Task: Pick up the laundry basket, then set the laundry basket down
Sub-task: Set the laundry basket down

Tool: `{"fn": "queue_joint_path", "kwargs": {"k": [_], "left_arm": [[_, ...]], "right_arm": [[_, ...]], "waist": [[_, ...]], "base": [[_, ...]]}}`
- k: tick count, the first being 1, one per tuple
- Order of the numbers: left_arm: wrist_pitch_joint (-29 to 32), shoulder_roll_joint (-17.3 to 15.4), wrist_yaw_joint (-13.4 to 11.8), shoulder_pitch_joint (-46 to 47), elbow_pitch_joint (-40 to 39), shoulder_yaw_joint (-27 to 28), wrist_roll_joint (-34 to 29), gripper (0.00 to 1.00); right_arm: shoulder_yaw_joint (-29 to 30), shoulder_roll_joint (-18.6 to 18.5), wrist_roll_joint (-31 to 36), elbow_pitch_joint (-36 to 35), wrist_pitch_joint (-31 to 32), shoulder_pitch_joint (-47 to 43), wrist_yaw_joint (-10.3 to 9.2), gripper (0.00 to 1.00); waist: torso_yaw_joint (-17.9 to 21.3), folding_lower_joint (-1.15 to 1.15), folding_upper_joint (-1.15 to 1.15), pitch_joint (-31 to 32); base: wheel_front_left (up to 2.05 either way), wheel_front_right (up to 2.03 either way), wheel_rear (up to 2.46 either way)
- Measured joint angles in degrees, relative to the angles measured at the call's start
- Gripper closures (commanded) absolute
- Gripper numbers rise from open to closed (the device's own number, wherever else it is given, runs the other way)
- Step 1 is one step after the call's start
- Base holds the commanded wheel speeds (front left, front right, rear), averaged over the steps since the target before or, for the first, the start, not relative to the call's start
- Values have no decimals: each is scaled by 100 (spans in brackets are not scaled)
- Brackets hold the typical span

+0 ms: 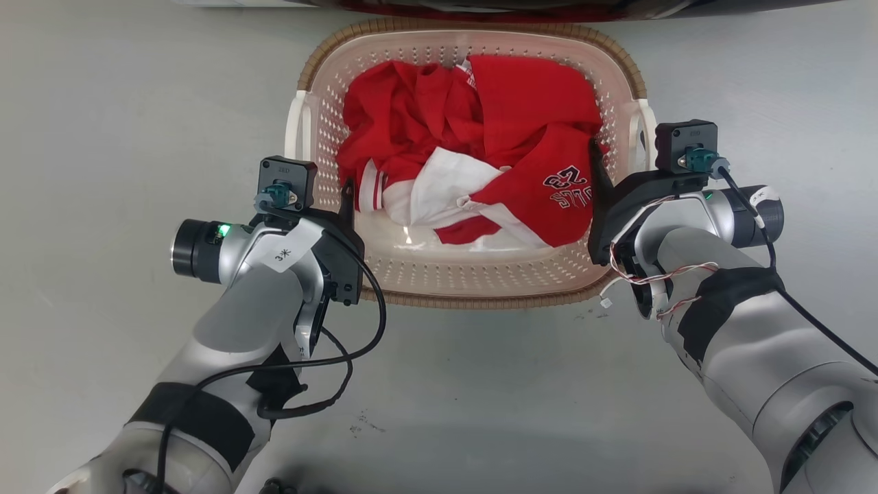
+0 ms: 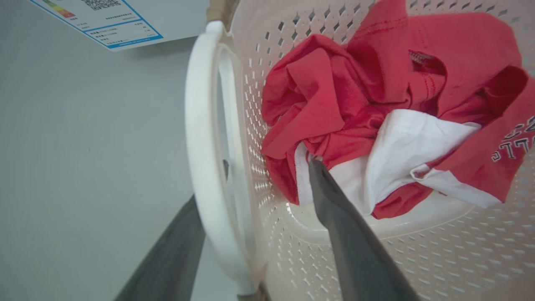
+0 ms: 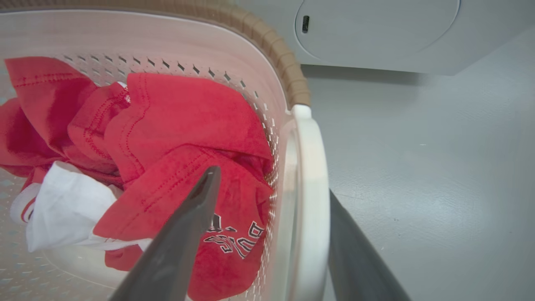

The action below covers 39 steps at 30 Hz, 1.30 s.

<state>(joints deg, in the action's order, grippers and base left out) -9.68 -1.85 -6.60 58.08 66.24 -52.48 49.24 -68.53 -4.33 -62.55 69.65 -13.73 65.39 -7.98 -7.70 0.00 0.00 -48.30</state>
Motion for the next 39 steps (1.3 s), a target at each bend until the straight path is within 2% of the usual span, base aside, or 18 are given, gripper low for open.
{"fn": "queue_joint_path", "kwargs": {"k": [39], "left_arm": [[126,4,-52,-2,339,-165,13,0]], "right_arm": [[1,32,-15,-15,-48,-214,24,0]], "waist": [[110,0,0,217]], "base": [[0,0,0]]}}
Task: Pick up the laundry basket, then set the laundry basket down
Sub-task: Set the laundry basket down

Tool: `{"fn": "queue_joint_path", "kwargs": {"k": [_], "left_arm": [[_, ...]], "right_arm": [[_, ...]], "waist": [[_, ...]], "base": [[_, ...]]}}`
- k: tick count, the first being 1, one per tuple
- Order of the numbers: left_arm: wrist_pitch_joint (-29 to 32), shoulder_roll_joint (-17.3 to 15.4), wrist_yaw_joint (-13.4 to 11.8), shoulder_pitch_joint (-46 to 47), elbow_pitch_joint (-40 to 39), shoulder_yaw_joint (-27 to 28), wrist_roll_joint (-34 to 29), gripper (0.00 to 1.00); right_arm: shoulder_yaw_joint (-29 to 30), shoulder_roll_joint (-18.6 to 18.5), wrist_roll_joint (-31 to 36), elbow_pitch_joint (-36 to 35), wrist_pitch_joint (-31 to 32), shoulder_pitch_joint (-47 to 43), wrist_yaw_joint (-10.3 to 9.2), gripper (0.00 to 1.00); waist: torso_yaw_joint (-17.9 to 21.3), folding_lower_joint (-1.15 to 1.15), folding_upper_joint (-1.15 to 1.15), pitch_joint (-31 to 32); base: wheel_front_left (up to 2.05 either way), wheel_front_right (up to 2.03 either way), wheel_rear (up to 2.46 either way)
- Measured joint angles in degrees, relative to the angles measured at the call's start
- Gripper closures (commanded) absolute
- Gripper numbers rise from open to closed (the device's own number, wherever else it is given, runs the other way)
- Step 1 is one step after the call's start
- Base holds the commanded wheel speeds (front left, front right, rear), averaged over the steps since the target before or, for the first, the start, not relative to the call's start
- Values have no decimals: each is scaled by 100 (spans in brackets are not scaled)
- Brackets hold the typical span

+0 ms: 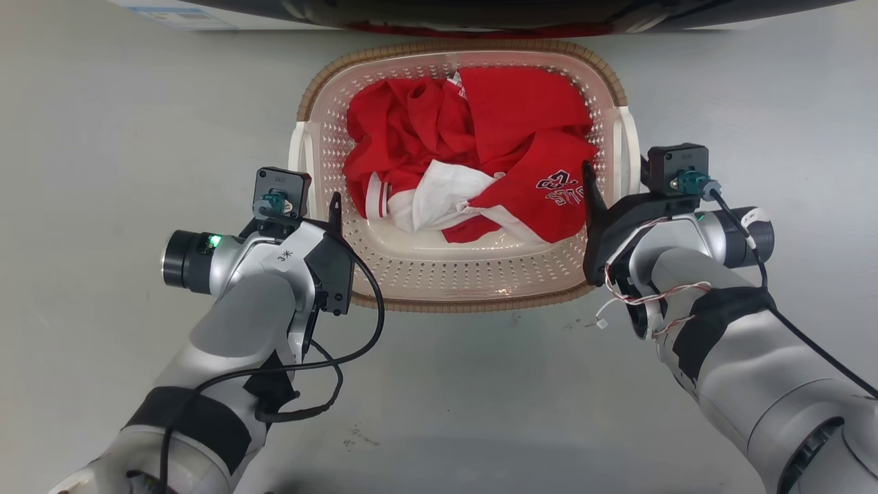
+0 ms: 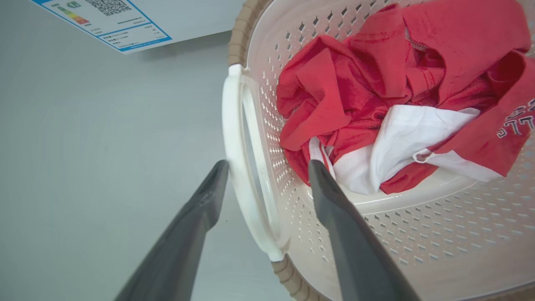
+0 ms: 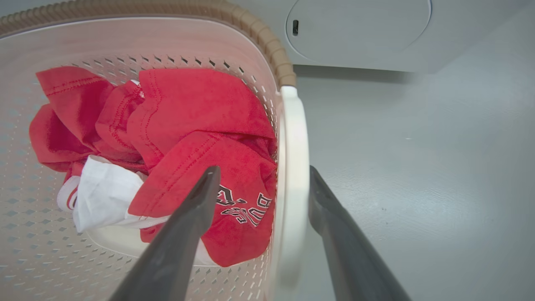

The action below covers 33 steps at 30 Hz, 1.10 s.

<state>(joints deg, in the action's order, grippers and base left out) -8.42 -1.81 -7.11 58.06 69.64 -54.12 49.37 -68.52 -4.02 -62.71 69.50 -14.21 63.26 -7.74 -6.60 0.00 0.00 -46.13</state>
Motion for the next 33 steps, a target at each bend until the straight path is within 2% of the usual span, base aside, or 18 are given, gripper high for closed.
{"fn": "queue_joint_path", "kwargs": {"k": [18,26,33], "left_arm": [[-369,5,0,-46,60,20,8,0],[-577,7,0,-375,55,186,73,0],[-589,-7,0,-716,-75,286,46,0]], "right_arm": [[160,27,-88,55,-7,-178,18,0],[405,29,-88,38,-8,-223,18,0],[622,-104,40,-261,-8,-564,27,0]], "waist": [[97,0,0,544],[142,0,0,984],[175,0,0,1488]], "base": [[0,0,0],[0,0,0],[0,0,0]]}}
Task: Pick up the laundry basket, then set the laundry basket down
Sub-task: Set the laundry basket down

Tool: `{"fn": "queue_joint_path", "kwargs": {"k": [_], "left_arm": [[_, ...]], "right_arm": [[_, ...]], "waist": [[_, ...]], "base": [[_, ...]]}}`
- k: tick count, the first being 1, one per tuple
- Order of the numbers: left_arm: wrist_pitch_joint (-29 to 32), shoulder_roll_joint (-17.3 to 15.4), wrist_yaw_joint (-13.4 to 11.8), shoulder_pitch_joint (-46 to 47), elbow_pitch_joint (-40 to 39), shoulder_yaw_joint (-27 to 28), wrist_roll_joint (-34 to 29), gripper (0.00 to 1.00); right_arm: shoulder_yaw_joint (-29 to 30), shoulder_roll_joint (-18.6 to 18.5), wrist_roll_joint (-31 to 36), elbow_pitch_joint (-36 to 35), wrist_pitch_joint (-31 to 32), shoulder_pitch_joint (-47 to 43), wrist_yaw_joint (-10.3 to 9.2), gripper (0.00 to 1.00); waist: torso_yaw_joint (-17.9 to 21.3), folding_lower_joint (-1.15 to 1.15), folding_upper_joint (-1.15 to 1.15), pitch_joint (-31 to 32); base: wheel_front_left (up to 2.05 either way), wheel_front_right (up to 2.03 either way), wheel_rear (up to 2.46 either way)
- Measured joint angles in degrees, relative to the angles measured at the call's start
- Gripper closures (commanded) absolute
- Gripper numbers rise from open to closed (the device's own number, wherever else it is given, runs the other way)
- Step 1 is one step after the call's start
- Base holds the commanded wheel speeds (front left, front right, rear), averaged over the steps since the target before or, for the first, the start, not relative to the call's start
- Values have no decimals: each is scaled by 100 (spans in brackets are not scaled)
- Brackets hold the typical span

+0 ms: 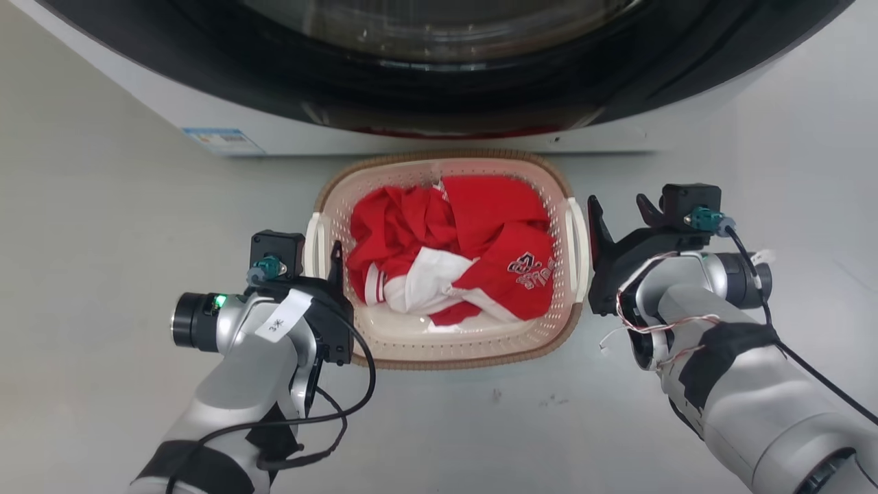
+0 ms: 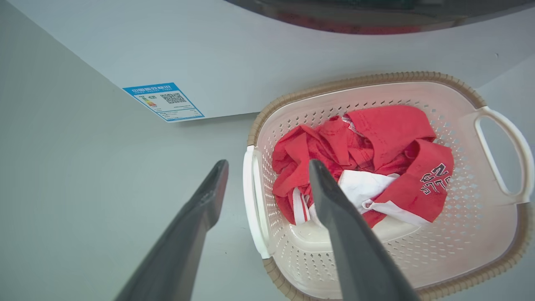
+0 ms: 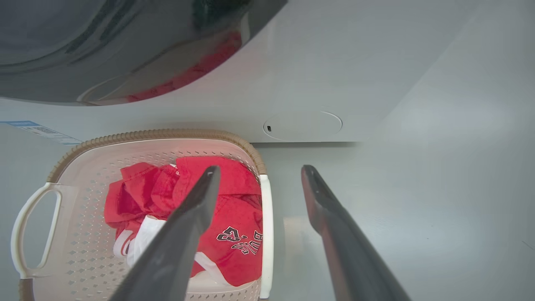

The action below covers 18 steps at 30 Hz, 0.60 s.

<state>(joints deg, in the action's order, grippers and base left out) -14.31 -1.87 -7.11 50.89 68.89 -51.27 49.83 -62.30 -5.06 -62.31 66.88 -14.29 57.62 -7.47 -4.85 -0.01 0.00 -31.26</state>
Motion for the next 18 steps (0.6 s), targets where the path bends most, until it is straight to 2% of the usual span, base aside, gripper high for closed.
{"fn": "queue_joint_path", "kwargs": {"k": [9,18], "left_arm": [[0,-268,-1,-769,-566,517,-79,0],[0,-364,-1,-1805,-1237,1174,-432,0]], "right_arm": [[478,-224,208,-657,0,-749,18,0],[1076,-472,605,-1563,0,-1898,16,0]], "waist": [[24,0,0,729],[32,0,1,1488]], "base": [[0,0,0],[0,0,0]]}}
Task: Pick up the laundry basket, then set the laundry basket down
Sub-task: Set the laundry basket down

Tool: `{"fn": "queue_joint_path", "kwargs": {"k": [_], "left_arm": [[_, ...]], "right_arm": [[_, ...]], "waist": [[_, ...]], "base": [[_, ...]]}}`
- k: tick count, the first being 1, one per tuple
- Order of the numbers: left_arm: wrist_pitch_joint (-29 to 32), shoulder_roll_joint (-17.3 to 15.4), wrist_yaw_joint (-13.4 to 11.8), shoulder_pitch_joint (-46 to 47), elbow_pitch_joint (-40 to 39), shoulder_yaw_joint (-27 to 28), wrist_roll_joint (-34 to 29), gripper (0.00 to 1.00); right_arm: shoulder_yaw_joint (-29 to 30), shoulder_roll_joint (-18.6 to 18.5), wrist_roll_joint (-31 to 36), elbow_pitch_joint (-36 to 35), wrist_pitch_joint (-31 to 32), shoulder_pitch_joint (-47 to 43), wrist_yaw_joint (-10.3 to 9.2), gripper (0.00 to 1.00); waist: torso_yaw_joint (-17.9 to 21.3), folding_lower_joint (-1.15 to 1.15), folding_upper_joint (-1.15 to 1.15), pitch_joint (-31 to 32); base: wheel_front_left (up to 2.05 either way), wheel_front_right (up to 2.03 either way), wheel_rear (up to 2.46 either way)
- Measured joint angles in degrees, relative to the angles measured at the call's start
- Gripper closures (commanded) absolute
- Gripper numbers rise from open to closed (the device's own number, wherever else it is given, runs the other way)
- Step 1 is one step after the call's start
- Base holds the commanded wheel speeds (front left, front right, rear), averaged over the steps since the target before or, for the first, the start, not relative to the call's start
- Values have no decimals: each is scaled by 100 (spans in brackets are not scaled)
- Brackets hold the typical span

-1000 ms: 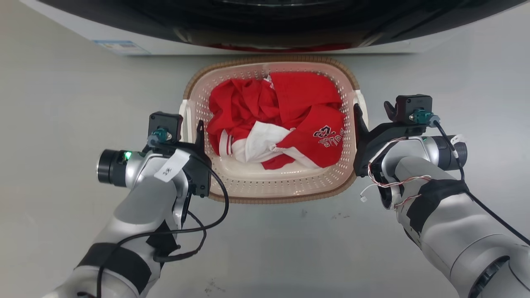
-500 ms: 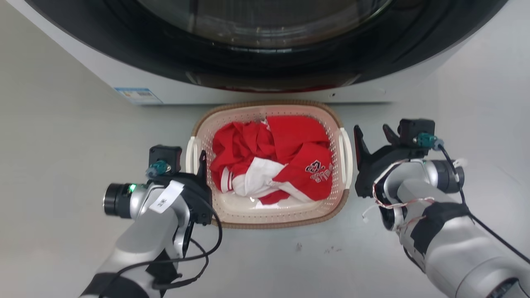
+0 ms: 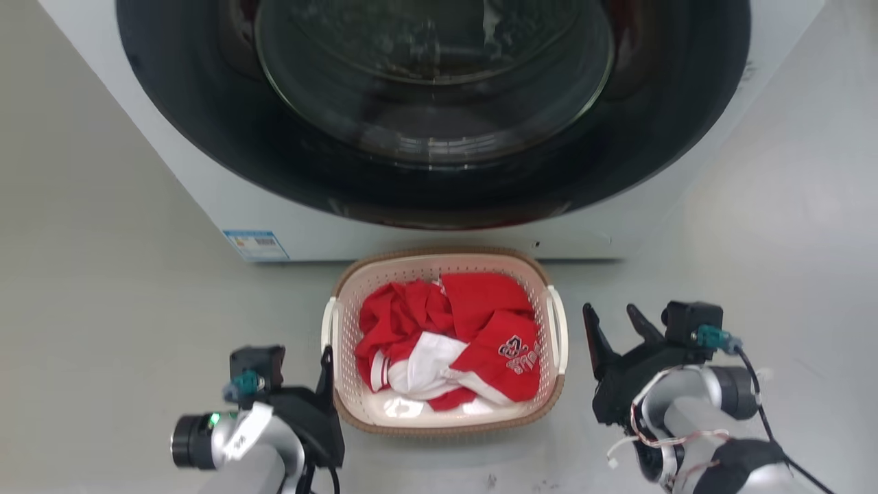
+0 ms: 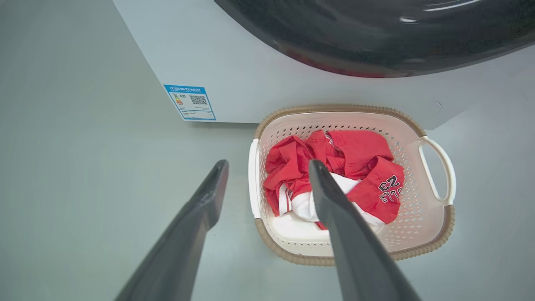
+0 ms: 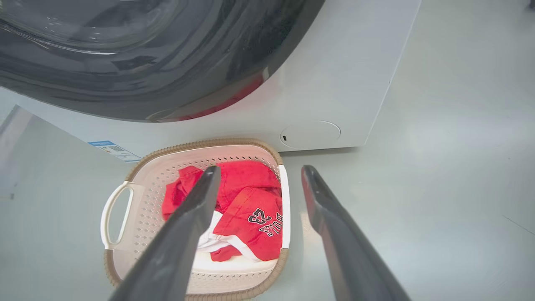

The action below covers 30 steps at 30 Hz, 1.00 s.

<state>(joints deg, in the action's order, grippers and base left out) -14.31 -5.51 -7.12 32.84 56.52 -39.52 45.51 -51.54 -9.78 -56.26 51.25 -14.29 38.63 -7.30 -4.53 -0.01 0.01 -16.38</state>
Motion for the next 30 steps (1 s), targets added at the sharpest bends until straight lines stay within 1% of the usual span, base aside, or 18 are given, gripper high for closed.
{"fn": "queue_joint_path", "kwargs": {"k": [5,10,11,17,21,27,28,29,30], "left_arm": [[0,-78,0,-599,-457,369,-363,0],[0,-183,0,-1234,-1001,832,-767,0],[0,-191,0,-1484,-1224,1056,-945,0],[0,-242,0,-2215,-2023,1712,-1577,0],[0,-211,-1,-2644,-2597,2082,-2068,0],[0,-121,-1,-3137,-3494,2483,-2780,0],[0,-107,0,-3211,-3640,2563,-2877,0],[0,-29,-1,-3416,-4018,2753,-3123,0],[0,2,-1,-3473,-4132,2797,-3200,0]], "right_arm": [[385,-101,343,-653,0,-600,-1,0],[927,-172,751,-1148,0,-1235,-1,0],[1151,-197,955,-1361,0,-1487,-1,0],[1805,-223,1580,-2062,-1,-2231,-2,0],[2225,-230,2019,-2547,-1,-2709,-5,0],[2767,-205,2624,-3266,-1,-3327,-14,0],[2850,-185,2744,-3375,0,-3395,-20,0],[3082,-90,3017,-3709,-1,-3570,-21,0],[3137,-59,3117,-3811,-2,-3620,-21,0]], "waist": [[7,0,0,417],[17,0,1,793],[23,0,0,924],[44,0,0,1248],[59,0,0,1396],[84,0,0,1478],[88,1,0,1479],[106,0,0,1475],[112,0,0,1472]], "base": [[0,0,0],[0,0,0],[0,0,0],[0,0,0],[0,0,0],[0,0,0],[0,0,0],[0,0,0],[0,0,0]]}}
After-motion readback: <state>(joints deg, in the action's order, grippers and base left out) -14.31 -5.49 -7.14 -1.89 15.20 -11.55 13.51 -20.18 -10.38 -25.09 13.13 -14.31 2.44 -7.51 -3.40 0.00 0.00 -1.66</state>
